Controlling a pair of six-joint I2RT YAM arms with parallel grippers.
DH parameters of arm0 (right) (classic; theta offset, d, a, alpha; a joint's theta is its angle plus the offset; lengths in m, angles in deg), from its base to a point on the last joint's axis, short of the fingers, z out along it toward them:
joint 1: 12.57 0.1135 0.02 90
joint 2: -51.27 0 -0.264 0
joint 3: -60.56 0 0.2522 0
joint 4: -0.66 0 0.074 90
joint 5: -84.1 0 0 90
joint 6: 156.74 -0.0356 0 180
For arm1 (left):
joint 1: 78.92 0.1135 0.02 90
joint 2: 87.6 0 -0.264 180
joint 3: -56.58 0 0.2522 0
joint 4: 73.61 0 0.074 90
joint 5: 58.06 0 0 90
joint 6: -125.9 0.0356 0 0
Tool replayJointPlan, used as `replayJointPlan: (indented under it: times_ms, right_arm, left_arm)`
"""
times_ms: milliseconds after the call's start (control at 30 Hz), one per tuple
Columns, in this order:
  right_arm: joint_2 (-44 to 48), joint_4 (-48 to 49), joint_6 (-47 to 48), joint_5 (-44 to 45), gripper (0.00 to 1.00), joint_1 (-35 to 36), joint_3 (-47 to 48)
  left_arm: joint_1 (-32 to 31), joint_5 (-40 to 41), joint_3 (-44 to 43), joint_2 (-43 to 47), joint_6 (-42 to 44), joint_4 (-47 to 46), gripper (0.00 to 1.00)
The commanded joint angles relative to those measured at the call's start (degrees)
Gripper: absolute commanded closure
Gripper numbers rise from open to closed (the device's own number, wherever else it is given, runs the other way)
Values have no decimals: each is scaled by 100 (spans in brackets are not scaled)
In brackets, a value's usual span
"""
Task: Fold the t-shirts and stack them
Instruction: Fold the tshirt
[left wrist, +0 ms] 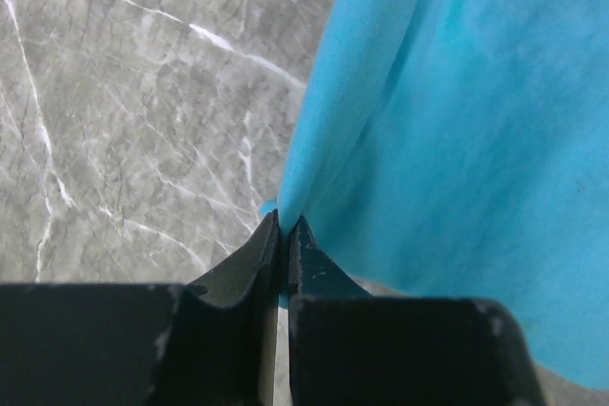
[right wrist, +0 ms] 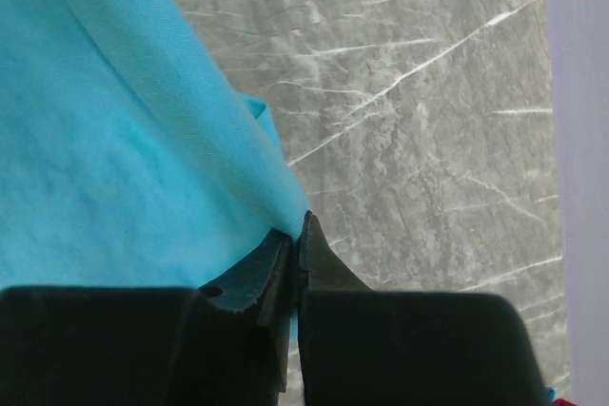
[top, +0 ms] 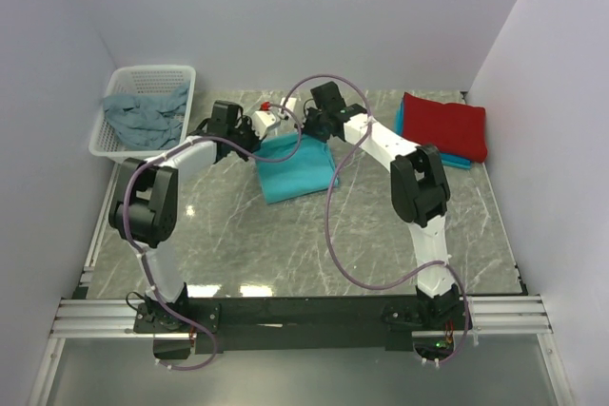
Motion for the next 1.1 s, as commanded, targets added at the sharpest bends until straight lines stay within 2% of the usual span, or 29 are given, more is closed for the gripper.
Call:
replayJointPlan:
  times_ms: [0, 67, 100, 133, 167, 233, 267, 300, 333, 367, 400, 467, 533, 567, 600, 633, 700, 733, 767, 833, 900, 1067]
  right_arm:
    - [-181, 216, -142, 184, 100, -41, 370]
    - [-260, 233, -221, 281, 98, -23, 441]
    - [-286, 234, -238, 307, 91, -23, 493]
    - [-321, 321, -352, 412, 83, -32, 502]
    - [-330, 400, -431, 517, 71, -23, 494]
    - [-304, 854, -868, 754, 65, -32, 406]
    - [-252, 1093, -1080, 1199, 54, -32, 232]
    - [-208, 1539, -1317, 1413, 52, -41, 143]
    - [-86, 1674, -1685, 1624, 50, -50, 72]
    - [3, 1779, -1845, 1713, 48, -93, -67]
    - [99, 1807, -2004, 1609, 48, -137, -112]
    - [450, 1588, -2365, 1224, 47, -225, -252]
    - [792, 977, -2453, 75, 47, -392, -323]
    - [934, 232, -2201, -1322, 47, -549, -280]
    - [935, 225, -2199, -1910, 48, -620, -271]
    - [1005, -393, -2025, -2517, 49, -664, -280]
    - [953, -1228, -1770, -3659, 58, -700, -359]
    - [892, -1434, -1820, -3813, 65, -683, -350]
    - [804, -1567, -1986, -3936, 79, -674, -307]
    - [470, -2042, -2171, -4479, 90, -656, -210]
    - [155, -2113, -2626, -4745, 92, -665, -157]
    - [-313, -2158, -3173, -5142, 94, -647, 81]
  left_arm:
    - [15, 214, -344, -132, -242, -195, 100]
    - [15, 275, -484, -228, -287, -160, 99]
    - [15, 302, -520, -263, -391, -160, 98]
    - [15, 389, -564, -290, -453, -151, 89]
    - [15, 520, -617, -325, -541, -221, 76]
    - [15, 740, -652, -299, -988, -379, 53]
    - [15, 1246, -696, -195, -1208, -632, 39]
    - [23, 1408, -774, -124, -1619, -687, 36]
    - [41, 1575, -862, -45, -1832, -704, 26]
    - [41, 1950, -1063, 147, -2069, -705, 21]
    - [41, 2050, -1187, 245, -2515, -705, 20]
    - [67, 1946, -1407, 612, -2852, -556, 17]
    - [76, 1508, -1399, 886, -3492, -275, 16]
    - [76, 862, -1312, 1140, -3756, -30, 16]
    - [76, 577, -1216, 1256, -3924, -28, 18]
    - [76, 287, -1093, 1379, -4161, 50, 23]
    - [76, -659, -549, 1695, -4792, 8, 32]
    - [76, -961, -286, 1792, -5066, -376, 40]
    - [76, -1233, 274, 1941, -5329, -588, 44]
    - [41, -1656, 1048, 2021, -6103, -1359, 53]
    - [6, -1816, 1394, 1943, -6587, -1731, 59]
    - [-354, -1913, 1800, 1363, -6966, -2338, 67]
